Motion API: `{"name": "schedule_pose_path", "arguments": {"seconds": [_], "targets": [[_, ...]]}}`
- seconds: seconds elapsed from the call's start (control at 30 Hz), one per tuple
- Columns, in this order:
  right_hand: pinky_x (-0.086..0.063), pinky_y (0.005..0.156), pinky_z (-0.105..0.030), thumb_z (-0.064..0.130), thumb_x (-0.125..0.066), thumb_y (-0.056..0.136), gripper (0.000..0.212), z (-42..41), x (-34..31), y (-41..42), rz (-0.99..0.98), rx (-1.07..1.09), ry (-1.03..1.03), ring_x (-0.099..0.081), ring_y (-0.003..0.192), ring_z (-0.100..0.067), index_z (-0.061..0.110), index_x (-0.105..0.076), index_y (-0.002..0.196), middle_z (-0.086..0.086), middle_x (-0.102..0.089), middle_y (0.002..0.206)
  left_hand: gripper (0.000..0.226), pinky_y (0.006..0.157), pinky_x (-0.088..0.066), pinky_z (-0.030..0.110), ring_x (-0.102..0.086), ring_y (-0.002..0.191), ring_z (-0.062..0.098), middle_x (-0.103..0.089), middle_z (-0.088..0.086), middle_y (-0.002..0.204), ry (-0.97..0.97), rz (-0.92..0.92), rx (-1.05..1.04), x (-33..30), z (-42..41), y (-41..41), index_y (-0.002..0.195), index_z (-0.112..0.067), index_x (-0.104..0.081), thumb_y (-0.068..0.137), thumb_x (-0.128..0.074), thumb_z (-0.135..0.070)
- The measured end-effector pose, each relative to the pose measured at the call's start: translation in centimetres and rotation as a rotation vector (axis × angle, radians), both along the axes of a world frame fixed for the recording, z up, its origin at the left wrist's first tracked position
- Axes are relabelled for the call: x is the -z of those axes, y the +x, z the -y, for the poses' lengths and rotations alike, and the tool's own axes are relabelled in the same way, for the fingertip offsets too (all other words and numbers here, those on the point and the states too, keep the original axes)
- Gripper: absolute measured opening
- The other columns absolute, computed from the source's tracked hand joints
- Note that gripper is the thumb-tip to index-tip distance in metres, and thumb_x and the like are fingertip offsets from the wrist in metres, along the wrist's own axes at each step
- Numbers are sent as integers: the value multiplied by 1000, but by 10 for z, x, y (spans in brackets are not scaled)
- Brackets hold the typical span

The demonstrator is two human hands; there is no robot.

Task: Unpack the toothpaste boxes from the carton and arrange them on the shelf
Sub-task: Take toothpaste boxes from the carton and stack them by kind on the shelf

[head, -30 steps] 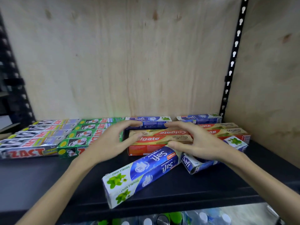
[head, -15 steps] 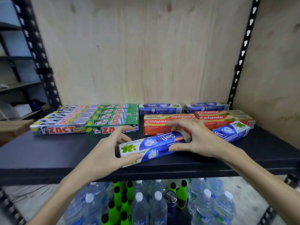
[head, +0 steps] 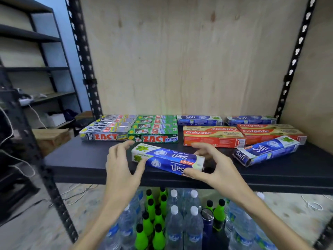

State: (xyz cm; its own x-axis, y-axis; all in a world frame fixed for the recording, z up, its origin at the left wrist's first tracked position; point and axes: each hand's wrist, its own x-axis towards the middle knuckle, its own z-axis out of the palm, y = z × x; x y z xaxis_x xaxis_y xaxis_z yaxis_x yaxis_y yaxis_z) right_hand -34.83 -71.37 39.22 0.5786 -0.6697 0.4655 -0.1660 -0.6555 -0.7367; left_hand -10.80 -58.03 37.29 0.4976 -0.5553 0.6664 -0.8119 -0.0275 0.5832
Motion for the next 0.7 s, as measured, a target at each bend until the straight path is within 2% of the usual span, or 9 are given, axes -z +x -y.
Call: {"name": "schedule_pose_path", "arguments": {"seconds": [0.03,0.1,0.2,0.27,0.37,0.47,0.53,0.63,0.7], "targets": [[-46,85,-12,45,-87,70,64,-8,2,2,24,-1,31,-62,105,-3,45,-56,127,17,-66,107,48,104,-43,44,-50,119,11,-52,-11,121,-63,-46,-37,5,-7,-16,130,-29,-50,89,-73,-36],[-46,89,-13,51,-81,74,63,-25,4,8,54,-4,74,-63,106,2,45,-54,131,24,-67,109,42,102,-44,43,-52,118,7,-57,-20,116,-98,-184,21,12,-22,-50,123,-39,-49,88,-70,-48],[-47,100,-25,55,-63,87,54,-50,5,17,90,-83,155,-61,114,4,40,-52,137,25,-69,116,53,106,-43,37,-47,131,5,-55,-27,130,-74,-334,167,20,-37,-87,131,-48,-44,84,-61,-66],[-46,102,-30,49,-51,97,44,-66,5,22,123,-178,234,-62,117,0,37,-51,139,20,-70,118,69,106,-45,37,-46,134,9,-52,-25,137,-70,-332,185,24,-43,-96,140,-48,-39,78,-60,-71],[-47,99,-26,29,-42,106,35,-81,1,28,133,-272,287,-66,112,-8,36,-51,138,13,-73,116,80,104,-46,42,-50,131,12,-53,-26,134,-55,-371,152,23,-51,-89,139,-53,-33,69,-65,-76],[-51,98,-34,14,-44,106,40,-79,1,35,76,-283,210,-66,111,-13,34,-46,141,9,-74,114,73,101,-49,42,-52,127,9,-56,-31,125,-41,-366,123,23,-57,-66,129,-53,-37,68,-71,-73],[-51,99,-36,12,-48,104,44,-69,1,39,50,-257,158,-65,111,-11,34,-44,142,12,-72,116,61,96,-51,42,-55,121,10,-59,-27,121,-21,-333,117,23,-60,-49,121,-50,-40,72,-70,-71],[-43,105,-31,27,-62,98,52,-40,0,45,-55,-105,-83,-52,121,-4,40,-42,144,23,-59,129,50,95,-50,44,-55,119,12,-59,-21,120,41,-307,192,18,-65,-21,115,-48,-44,76,-65,-71],[-33,111,-29,41,-66,93,64,-19,-4,51,-165,-37,-212,-37,133,-5,37,-36,149,21,-45,143,46,101,-45,46,-46,126,10,-57,-21,122,105,-238,241,13,-67,1,116,-46,-50,79,-62,-70]]}}
